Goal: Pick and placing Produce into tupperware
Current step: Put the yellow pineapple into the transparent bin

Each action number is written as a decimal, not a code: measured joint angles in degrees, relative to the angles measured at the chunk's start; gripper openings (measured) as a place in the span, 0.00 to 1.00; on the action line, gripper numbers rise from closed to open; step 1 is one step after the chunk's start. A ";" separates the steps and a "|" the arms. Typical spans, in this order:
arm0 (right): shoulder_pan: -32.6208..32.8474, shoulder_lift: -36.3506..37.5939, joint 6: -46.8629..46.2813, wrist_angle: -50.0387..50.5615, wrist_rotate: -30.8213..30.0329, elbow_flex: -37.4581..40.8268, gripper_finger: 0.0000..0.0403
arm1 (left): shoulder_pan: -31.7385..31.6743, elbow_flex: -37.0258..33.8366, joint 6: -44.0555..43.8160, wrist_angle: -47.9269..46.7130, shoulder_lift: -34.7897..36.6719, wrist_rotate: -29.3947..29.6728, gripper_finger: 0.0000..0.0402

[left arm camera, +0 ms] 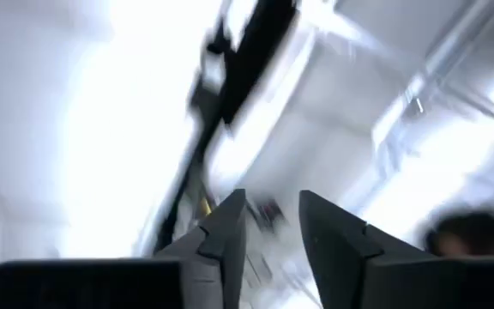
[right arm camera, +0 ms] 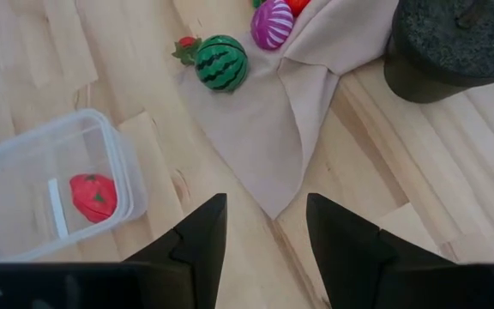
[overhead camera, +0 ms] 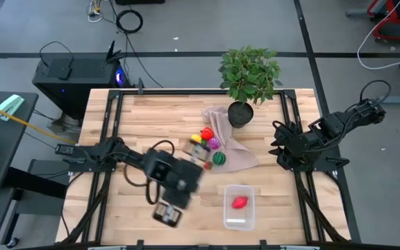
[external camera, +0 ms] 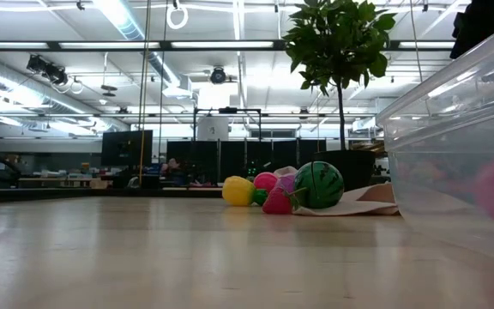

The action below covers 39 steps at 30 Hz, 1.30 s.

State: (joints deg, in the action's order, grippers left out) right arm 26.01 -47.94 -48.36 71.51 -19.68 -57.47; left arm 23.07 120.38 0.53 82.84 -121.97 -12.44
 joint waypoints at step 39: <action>0.00 -0.80 -2.75 -8.75 -2.31 -0.02 0.42 | -9.35 -95.65 -22.73 -10.89 33.32 60.45 0.20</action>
State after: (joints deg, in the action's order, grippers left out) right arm 26.01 -48.74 -51.11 62.77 -21.99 -57.49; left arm 13.72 24.73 -22.19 71.94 -88.65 48.01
